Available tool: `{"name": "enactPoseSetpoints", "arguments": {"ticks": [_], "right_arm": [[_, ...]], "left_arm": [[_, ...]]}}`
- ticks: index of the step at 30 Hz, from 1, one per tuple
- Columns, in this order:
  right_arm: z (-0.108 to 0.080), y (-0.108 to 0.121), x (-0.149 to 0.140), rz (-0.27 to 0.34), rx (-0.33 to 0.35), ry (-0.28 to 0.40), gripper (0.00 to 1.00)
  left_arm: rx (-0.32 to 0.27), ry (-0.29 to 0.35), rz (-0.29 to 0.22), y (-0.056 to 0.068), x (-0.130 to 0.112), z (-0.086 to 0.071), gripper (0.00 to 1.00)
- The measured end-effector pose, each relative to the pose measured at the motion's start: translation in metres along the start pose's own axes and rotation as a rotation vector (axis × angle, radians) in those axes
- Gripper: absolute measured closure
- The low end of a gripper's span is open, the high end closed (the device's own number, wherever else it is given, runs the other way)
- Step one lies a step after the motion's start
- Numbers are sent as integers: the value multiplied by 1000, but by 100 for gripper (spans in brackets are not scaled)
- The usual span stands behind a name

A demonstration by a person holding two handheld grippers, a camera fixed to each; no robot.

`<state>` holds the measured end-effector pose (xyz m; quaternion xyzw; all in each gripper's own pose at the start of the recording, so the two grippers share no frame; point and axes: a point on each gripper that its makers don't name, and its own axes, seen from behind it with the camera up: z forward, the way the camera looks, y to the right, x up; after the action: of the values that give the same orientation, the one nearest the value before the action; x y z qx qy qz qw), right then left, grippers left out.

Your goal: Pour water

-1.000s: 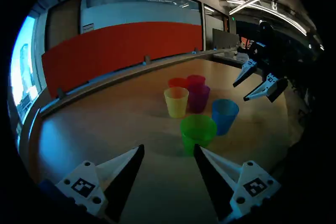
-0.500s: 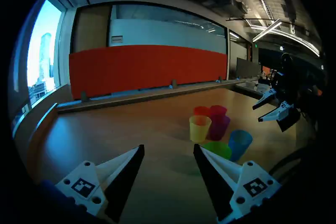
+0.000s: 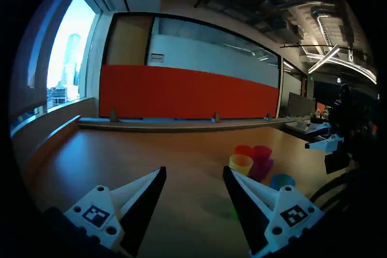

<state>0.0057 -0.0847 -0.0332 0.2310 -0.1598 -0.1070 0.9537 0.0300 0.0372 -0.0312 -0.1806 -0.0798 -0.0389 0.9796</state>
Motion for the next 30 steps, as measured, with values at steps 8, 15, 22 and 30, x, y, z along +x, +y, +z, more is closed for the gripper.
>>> {"name": "enactPoseSetpoints", "arguments": {"ticks": [8, 15, 22, 30], "right_arm": [[-3, 19, 15, -33, -123, 107, 0], [-7, 31, 25, -15, -211, 184, 0], [-11, 42, 28, 43, -278, 235, 0], [-19, 60, 33, 95, -377, 297, 0]], "left_arm": [[42, 47, -21, -2, 8, -4, 14], [90, 99, -15, -5, 19, -8, 14], [147, 141, -10, -10, 25, -13, 14], [212, 163, -13, -20, 21, -15, 14]]}}
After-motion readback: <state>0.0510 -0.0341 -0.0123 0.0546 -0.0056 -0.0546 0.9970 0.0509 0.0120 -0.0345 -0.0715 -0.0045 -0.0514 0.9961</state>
